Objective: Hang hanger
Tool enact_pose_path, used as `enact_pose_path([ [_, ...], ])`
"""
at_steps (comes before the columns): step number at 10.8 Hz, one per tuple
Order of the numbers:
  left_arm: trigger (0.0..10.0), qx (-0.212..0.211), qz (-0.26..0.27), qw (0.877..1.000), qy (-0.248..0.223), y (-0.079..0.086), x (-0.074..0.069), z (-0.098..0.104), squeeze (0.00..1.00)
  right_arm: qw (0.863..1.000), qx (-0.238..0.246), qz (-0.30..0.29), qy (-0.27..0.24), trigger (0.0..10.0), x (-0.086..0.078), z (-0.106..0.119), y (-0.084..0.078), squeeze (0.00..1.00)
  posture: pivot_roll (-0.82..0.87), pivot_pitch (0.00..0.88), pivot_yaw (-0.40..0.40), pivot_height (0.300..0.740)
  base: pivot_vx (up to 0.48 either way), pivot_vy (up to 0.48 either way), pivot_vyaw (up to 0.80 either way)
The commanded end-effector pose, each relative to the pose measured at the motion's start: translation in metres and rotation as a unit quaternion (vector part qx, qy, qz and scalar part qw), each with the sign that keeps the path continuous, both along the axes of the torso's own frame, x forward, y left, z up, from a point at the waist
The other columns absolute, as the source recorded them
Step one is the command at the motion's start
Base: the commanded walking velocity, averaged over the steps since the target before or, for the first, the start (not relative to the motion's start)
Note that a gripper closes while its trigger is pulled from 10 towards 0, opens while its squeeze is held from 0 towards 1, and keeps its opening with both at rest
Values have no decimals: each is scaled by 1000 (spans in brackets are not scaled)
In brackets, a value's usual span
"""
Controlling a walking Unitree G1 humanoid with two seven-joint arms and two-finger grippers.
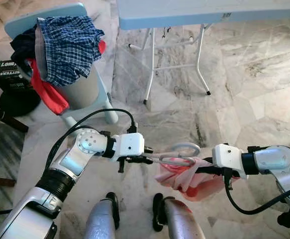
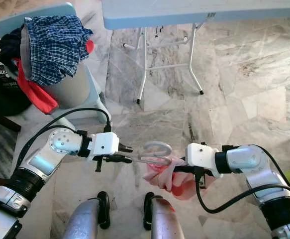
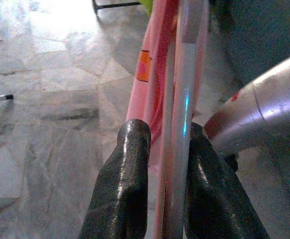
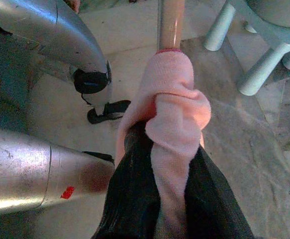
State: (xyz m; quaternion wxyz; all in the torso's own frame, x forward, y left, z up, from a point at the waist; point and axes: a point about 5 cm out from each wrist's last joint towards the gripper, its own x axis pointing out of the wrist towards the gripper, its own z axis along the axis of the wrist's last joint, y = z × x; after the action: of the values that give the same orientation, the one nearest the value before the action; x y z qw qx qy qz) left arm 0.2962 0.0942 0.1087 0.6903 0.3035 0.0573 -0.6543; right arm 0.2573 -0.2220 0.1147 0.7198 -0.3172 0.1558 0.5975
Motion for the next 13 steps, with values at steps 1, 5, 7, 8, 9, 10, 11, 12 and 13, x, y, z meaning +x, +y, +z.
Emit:
enact_pose_path([
  [1, 0, -23, 31, 999, 7, 4, -1, -6, 0, 1000, 9, 12, 8, 10000, -2, 1, 2, 0, -53, 283, -22, 740, 0, 0, 0],
  [5, 0, -99, 148, 984, -26, 10, 6, -15, 0, 1000, 10, 6, 22, 10000, 9, 6, 2, 1000, -44, 273, -35, 740, 0, 0, 0],
  [7, 0, -123, 186, 974, -40, 10, 6, -20, 0, 999, 8, 8, 32, 10000, 11, 9, -1, 1000, -39, 258, -45, 740, 0, 0, 0],
  [8, 0, -137, 199, 969, -42, 8, 6, -21, 0, 1000, -6, -1, 18, 10000, 15, 11, -7, 1000, -39, 254, -47, 740, 0, 0, 0],
  [9, 0, -148, 206, 966, -47, 5, 7, -21, 0, 1000, -3, -9, 1, 10000, 21, 13, -9, 1000, -40, 251, -49, 740, 0, 0, 0],
  [10, 0, -154, 208, 964, -52, 2, 7, -21, 0, 1000, -3, -16, -20, 10000, 26, 16, -9, 1000, -41, 251, -52, 740, 0, 0, 0],
  [11, 0, -157, 207, 964, -54, 0, 6, -21, 0, 1000, 2, -19, -20, 10000, 27, 16, -9, 1000, -41, 251, -52, 740, 0, 0, 0],
  [12, 0, -155, 199, 966, -53, -1, 5, -22, 0, 999, 9, -27, -38, 10000, 30, 16, -8, 1000, -42, 250, -50, 740, 0, 0, 0],
  [13, 0, -155, 192, 968, -51, -3, 4, -23, 0, 997, 14, -40, -67, 10000, 35, 17, -8, 1000, -42, 252, -47, 740, 0, 0, 0],
])
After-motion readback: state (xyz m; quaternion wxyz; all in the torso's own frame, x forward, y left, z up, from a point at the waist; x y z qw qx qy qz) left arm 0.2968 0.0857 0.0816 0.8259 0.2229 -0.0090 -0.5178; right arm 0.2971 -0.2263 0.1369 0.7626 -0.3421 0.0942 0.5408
